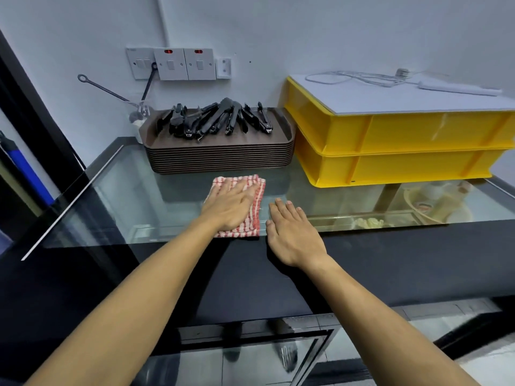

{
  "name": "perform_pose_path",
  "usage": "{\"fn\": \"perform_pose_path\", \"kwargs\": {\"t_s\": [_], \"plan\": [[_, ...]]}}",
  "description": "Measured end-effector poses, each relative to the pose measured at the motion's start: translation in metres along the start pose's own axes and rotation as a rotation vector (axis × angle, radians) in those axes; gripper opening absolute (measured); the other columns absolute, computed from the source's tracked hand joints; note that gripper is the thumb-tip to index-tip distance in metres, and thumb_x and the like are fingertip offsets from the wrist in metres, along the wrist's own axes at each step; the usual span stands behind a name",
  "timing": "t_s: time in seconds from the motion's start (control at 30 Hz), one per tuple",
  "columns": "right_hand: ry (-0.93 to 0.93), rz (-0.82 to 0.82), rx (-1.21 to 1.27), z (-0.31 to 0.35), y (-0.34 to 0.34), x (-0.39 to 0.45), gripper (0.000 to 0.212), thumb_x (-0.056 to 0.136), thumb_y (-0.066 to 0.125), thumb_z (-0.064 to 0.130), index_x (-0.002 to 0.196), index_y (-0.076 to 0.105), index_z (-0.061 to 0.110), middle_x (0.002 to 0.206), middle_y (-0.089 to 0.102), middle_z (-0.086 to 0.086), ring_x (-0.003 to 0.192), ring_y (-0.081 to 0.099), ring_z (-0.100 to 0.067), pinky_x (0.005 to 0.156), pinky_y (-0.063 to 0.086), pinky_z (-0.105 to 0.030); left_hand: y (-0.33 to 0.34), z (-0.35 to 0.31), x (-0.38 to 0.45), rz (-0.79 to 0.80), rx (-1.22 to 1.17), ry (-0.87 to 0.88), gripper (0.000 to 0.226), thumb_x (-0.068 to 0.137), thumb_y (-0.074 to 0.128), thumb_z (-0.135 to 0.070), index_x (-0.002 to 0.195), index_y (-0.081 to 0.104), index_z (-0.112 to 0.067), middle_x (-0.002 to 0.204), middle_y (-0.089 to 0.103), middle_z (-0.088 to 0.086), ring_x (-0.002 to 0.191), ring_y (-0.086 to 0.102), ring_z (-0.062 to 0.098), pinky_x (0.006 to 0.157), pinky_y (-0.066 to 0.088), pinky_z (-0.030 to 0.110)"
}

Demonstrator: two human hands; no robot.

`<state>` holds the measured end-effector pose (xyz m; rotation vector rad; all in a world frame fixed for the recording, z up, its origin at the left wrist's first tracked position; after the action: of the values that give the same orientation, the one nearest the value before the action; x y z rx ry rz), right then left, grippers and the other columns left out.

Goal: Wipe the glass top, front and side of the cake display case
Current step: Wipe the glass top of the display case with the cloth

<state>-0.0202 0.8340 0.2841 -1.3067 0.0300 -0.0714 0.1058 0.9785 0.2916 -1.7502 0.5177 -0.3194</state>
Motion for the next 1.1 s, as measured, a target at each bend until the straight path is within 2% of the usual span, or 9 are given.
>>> {"fn": "perform_pose_path", "kwargs": {"t_s": [0.07, 0.2, 0.33, 0.47, 0.63, 0.77, 0.97, 1.03, 1.1], "plan": [[-0.001, 0.001, -0.004, 0.000, 0.000, 0.000, 0.059, 0.112, 0.017, 0.036, 0.166, 0.009, 0.012, 0.174, 0.001, -0.005, 0.161, -0.004, -0.022, 0.129, -0.004, -0.036, -0.001, 0.001, 0.005, 0.003, -0.002, 0.027, 0.055, 0.109, -0.003, -0.053, 0.163, -0.001, -0.049, 0.172, -0.009, -0.013, 0.160, -0.015, 0.023, 0.129, -0.010, 0.050], [-0.002, -0.007, -0.001, 0.000, 0.000, 0.000, 0.060, 0.112, 0.017, 0.036, 0.166, 0.009, 0.012, 0.174, 0.001, -0.005, 0.161, -0.004, -0.021, 0.129, -0.004, -0.036, -0.007, 0.004, 0.014, -0.006, 0.021, -0.160, 0.060, 0.110, 0.007, -0.050, 0.166, -0.009, -0.034, 0.173, -0.014, -0.003, 0.159, -0.017, 0.032, 0.127, -0.012, 0.050], [-0.011, 0.002, -0.001, 0.000, 0.000, 0.000, 0.060, 0.112, 0.017, 0.035, 0.166, 0.008, 0.012, 0.174, 0.001, -0.005, 0.161, -0.004, -0.022, 0.130, -0.004, -0.037, 0.005, -0.017, 0.009, 0.014, 0.045, -0.015, 0.057, 0.110, 0.007, -0.053, 0.165, -0.003, -0.041, 0.173, -0.013, -0.007, 0.159, -0.016, 0.031, 0.127, -0.014, 0.051], [-0.003, -0.005, 0.006, 0.000, -0.001, -0.001, 0.060, 0.112, 0.017, 0.036, 0.166, 0.008, 0.012, 0.174, 0.002, -0.005, 0.161, -0.003, -0.022, 0.129, -0.004, -0.036, -0.008, 0.006, 0.018, -0.001, 0.017, -0.137, 0.057, 0.110, 0.007, -0.053, 0.165, -0.002, -0.042, 0.174, -0.011, -0.007, 0.160, -0.014, 0.029, 0.126, -0.012, 0.051], [-0.008, -0.005, 0.001, 0.000, 0.000, -0.001, 0.060, 0.112, 0.017, 0.036, 0.166, 0.009, 0.012, 0.174, 0.002, -0.006, 0.161, -0.003, -0.022, 0.129, -0.003, -0.037, -0.002, 0.002, 0.017, 0.009, 0.040, -0.021, 0.057, 0.110, 0.009, -0.053, 0.165, -0.002, -0.043, 0.173, -0.011, -0.011, 0.160, -0.013, 0.024, 0.128, -0.011, 0.048], [-0.002, 0.002, 0.016, 0.000, -0.001, -0.001, 0.060, 0.112, 0.018, 0.035, 0.166, 0.009, 0.012, 0.174, 0.002, -0.005, 0.161, -0.003, -0.021, 0.129, -0.003, -0.036, -0.011, 0.018, 0.021, 0.002, 0.016, -0.136, 0.058, 0.110, 0.009, -0.052, 0.166, 0.000, -0.040, 0.174, -0.009, -0.008, 0.161, -0.011, 0.027, 0.128, -0.010, 0.048], [-0.004, -0.002, 0.040, -0.003, -0.003, 0.001, 0.058, 0.112, 0.020, 0.032, 0.166, 0.013, 0.012, 0.174, 0.005, -0.005, 0.161, 0.000, -0.020, 0.130, -0.001, -0.035, 0.005, -0.015, -0.030, 0.020, 0.018, 0.026, 0.058, 0.110, 0.007, -0.054, 0.166, -0.001, -0.041, 0.174, -0.010, -0.009, 0.161, -0.013, 0.024, 0.129, -0.010, 0.046], [-0.013, -0.003, 0.053, -0.002, -0.003, 0.000, 0.058, 0.112, 0.022, 0.031, 0.166, 0.014, 0.013, 0.174, 0.006, -0.005, 0.161, 0.001, -0.021, 0.130, 0.000, -0.036, 0.007, -0.018, -0.071, 0.044, 0.051, 0.046, 0.059, 0.108, 0.001, -0.056, 0.164, -0.009, -0.041, 0.173, -0.016, -0.010, 0.159, -0.019, 0.023, 0.129, -0.010, 0.046], [-0.013, -0.003, 0.059, -0.002, -0.004, 0.000, 0.058, 0.111, 0.023, 0.030, 0.166, 0.015, 0.012, 0.174, 0.007, -0.006, 0.161, 0.002, -0.022, 0.130, 0.000, -0.036, 0.016, -0.027, -0.128, 0.051, 0.097, 0.146, 0.061, 0.103, -0.008, -0.059, 0.161, -0.018, -0.043, 0.167, -0.028, -0.015, 0.155, -0.030, 0.018, 0.129, -0.014, 0.043]]}}
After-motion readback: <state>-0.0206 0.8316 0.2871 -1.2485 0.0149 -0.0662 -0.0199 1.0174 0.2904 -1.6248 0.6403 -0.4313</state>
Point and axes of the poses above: each hand's wrist, its own x-axis towards the middle knuckle, its own y-axis out of the palm, z = x × y, the point moved 2 cm from there along x, towards the middle knuckle
